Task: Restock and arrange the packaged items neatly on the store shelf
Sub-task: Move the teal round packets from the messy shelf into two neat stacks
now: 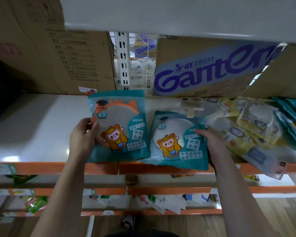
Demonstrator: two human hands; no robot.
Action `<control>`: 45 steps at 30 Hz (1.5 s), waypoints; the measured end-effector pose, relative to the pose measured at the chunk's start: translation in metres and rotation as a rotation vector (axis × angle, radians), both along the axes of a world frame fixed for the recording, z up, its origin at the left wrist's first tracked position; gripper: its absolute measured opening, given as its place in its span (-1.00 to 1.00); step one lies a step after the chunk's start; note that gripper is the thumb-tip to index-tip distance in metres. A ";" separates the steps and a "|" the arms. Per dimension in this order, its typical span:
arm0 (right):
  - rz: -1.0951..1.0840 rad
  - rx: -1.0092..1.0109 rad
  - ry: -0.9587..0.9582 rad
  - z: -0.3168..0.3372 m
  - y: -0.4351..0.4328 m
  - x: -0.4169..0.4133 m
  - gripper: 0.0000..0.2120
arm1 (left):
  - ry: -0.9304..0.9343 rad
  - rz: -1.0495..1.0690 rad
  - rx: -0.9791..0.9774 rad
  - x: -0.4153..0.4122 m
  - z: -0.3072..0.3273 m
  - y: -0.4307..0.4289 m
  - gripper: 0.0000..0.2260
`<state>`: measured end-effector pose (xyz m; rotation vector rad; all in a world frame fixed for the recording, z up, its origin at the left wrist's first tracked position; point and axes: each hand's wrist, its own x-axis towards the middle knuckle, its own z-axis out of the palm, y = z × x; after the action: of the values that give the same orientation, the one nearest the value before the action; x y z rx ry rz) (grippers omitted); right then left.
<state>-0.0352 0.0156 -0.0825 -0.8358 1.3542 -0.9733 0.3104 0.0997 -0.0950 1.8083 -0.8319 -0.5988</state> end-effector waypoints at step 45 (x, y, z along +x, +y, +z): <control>0.140 -0.251 -0.123 0.017 0.071 0.361 -0.81 | -0.068 0.153 -0.369 0.319 0.105 0.140 -0.78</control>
<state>0.3253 0.0868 -0.0653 -1.0274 1.0680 -1.0799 0.6290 0.2397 0.0100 1.5424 -0.7828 -0.2652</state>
